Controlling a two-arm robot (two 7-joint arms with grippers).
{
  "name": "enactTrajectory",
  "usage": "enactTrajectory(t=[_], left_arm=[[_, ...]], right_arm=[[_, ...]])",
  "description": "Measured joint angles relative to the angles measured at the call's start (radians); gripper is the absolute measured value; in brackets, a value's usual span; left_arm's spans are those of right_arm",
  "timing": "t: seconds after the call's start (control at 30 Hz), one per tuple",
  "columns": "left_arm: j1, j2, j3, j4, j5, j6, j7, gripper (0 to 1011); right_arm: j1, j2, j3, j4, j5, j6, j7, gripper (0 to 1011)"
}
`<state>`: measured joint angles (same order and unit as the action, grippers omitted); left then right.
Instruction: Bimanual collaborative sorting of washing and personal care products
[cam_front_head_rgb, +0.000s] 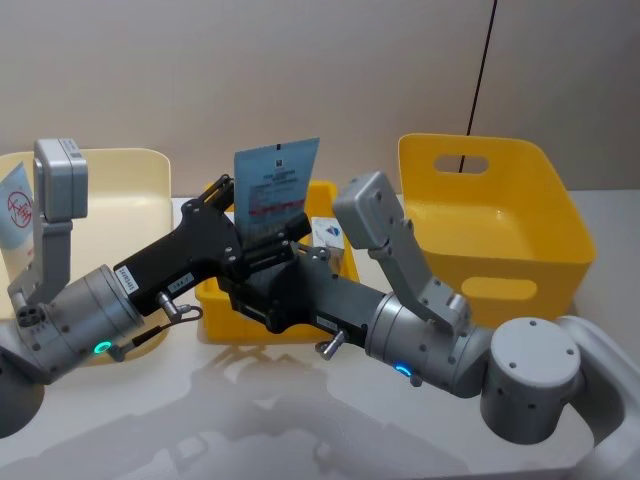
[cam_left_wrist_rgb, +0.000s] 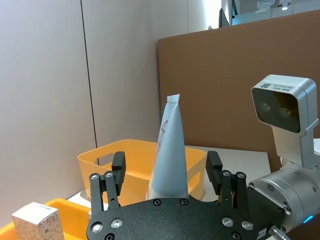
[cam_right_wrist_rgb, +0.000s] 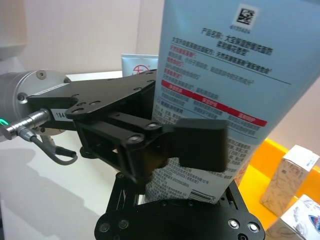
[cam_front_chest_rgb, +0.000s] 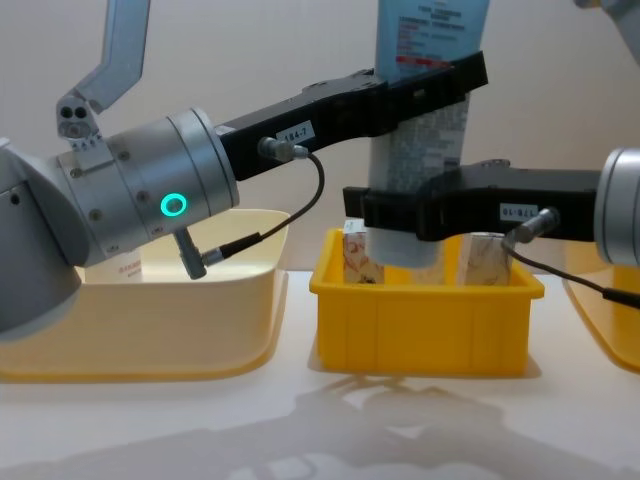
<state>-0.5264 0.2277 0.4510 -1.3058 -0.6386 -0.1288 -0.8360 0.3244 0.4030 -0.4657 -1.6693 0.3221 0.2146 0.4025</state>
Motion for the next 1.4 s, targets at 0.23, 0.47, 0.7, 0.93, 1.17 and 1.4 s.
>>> enactTrajectory(t=[0.23,0.47,0.7,0.93,1.17,1.4], left_arm=[[0.0,0.0,0.0,0.0,0.0,0.0,0.0,1003],[0.0,0.0,0.0,0.0,0.0,0.0,0.0,1003],[0.0,0.0,0.0,0.0,0.0,0.0,0.0,1003],[0.0,0.0,0.0,0.0,0.0,0.0,0.0,1003],[0.0,0.0,0.0,0.0,0.0,0.0,0.0,1003],[0.0,0.0,0.0,0.0,0.0,0.0,0.0,1003]], right_arm=[[-0.024,0.003,0.024,-0.018,-0.01,0.001,-0.039,577],[-0.059,0.008,0.061,-0.045,-0.027,0.005,-0.097,577],[-0.095,0.014,0.103,-0.072,-0.05,0.008,-0.162,577],[-0.129,0.022,0.154,-0.096,-0.082,0.005,-0.234,577],[-0.142,0.028,0.2,-0.101,-0.122,-0.012,-0.301,577],[-0.138,0.031,0.243,-0.082,-0.163,-0.027,-0.361,577]])
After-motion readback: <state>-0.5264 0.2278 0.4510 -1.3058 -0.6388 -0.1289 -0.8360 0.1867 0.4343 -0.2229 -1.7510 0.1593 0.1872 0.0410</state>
